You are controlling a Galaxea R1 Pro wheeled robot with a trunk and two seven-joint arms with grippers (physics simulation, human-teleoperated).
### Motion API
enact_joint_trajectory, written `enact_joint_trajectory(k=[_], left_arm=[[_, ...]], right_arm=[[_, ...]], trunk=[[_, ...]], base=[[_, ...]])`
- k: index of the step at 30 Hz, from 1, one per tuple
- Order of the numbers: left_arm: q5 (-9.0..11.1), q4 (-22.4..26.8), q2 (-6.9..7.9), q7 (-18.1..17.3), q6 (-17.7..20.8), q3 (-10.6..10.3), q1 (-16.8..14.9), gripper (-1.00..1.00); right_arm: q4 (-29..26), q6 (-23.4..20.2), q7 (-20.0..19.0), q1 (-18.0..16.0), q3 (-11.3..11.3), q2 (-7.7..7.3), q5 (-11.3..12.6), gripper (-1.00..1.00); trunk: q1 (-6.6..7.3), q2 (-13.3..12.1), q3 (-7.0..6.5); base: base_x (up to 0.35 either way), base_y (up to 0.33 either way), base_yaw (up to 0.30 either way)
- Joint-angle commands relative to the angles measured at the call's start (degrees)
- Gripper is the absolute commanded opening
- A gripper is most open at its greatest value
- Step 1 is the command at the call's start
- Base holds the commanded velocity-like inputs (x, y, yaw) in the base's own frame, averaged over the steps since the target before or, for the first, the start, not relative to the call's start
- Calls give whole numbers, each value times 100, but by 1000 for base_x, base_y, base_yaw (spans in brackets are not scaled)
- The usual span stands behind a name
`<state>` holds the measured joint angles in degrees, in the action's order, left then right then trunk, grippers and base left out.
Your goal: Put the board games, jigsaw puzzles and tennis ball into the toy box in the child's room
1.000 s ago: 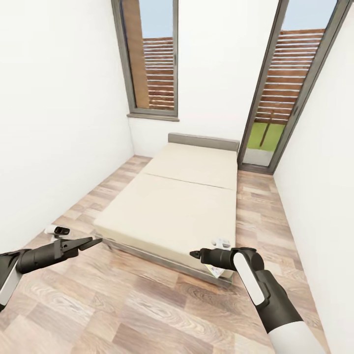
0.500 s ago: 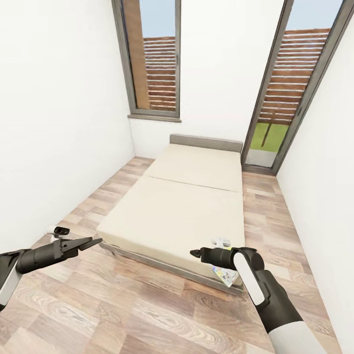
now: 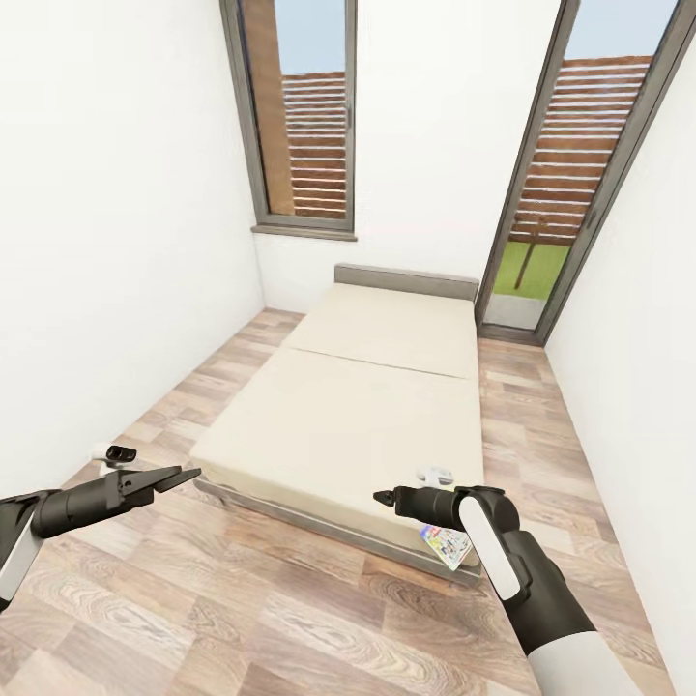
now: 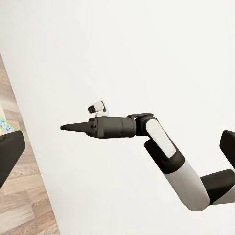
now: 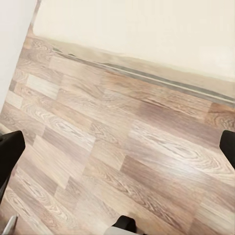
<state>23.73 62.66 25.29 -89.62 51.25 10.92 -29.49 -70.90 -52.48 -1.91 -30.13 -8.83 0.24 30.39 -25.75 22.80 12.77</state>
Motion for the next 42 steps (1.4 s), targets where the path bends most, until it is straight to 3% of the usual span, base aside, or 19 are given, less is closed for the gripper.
enact_joint_trajectory(k=[1, 29, 42], left_arm=[[0, 1, 2, -21, 61, -2, -4, 100], [0, 1, 2, -24, 56, -2, -4, 100], [0, 1, 2, -21, 53, -2, -4, 100]], right_arm=[[-7, -25, -23, -4, 4, 2, -24, 100], [-3, -25, -29, -3, 5, 2, -18, 100], [1, -19, -23, -6, 4, 2, -27, 100]], trunk=[[-3, 12, 11], [-3, 12, -93], [-3, 12, -97]], base=[[1, 0, -11], [0, -136, -216], [0, -132, -34]])
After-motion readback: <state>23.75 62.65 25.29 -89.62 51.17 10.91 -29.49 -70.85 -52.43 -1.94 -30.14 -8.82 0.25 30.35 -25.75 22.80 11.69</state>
